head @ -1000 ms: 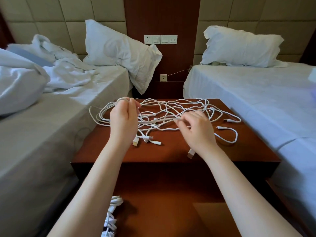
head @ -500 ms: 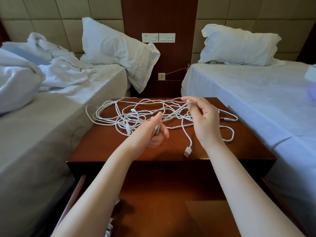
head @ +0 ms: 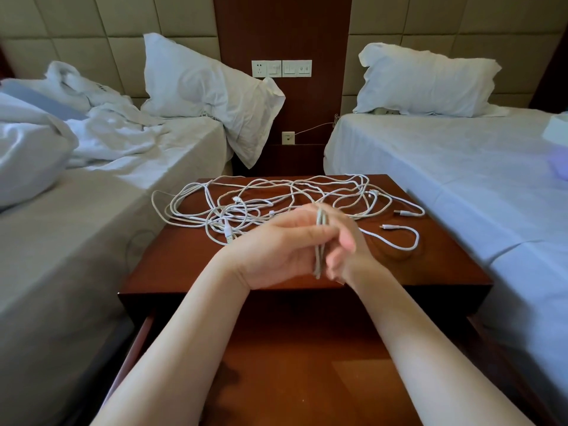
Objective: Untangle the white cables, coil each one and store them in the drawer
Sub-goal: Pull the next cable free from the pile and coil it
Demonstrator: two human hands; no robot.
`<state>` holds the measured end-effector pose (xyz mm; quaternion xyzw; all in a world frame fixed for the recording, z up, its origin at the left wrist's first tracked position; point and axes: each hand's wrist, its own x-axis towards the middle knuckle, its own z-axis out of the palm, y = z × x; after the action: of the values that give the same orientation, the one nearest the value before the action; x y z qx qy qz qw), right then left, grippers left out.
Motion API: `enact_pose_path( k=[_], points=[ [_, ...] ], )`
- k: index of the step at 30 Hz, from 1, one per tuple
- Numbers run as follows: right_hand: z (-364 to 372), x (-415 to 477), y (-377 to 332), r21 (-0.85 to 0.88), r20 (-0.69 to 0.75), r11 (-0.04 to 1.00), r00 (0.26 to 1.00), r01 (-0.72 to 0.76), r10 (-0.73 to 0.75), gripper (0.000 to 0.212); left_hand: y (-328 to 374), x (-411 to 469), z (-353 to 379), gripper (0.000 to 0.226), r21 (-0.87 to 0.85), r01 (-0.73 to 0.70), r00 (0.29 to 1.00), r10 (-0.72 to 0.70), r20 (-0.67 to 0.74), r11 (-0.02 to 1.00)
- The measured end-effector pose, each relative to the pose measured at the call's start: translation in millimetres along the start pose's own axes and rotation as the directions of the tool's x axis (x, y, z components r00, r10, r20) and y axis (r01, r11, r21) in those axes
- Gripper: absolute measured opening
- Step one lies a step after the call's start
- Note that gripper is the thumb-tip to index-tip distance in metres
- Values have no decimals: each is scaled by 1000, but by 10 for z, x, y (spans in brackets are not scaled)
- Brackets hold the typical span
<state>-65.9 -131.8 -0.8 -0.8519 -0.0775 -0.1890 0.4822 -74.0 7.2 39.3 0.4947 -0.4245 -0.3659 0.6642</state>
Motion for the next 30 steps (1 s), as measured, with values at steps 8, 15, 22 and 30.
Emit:
enact_pose_path(
  k=[8, 15, 22, 30],
  points=[
    [307, -85, -34, -420, 219, 800, 903, 429, -370, 31, 55, -68, -305, 33, 144, -254, 669, 281, -688, 957],
    [153, 25, 75, -522, -21, 736, 857, 431, -516, 26, -113, -78, -510, 44, 533, 17, 258, 511, -820, 846],
    [-104, 107, 109, -357, -188, 866, 881, 351, -435, 26, -234, -188, -627, 32, 701, 524, 261, 693, -673, 484],
    [-264, 90, -30, 187, -164, 965, 974, 186, -156, 21, -278, -38, -447, 36, 528, 384, 570, 256, -781, 757]
  ],
)
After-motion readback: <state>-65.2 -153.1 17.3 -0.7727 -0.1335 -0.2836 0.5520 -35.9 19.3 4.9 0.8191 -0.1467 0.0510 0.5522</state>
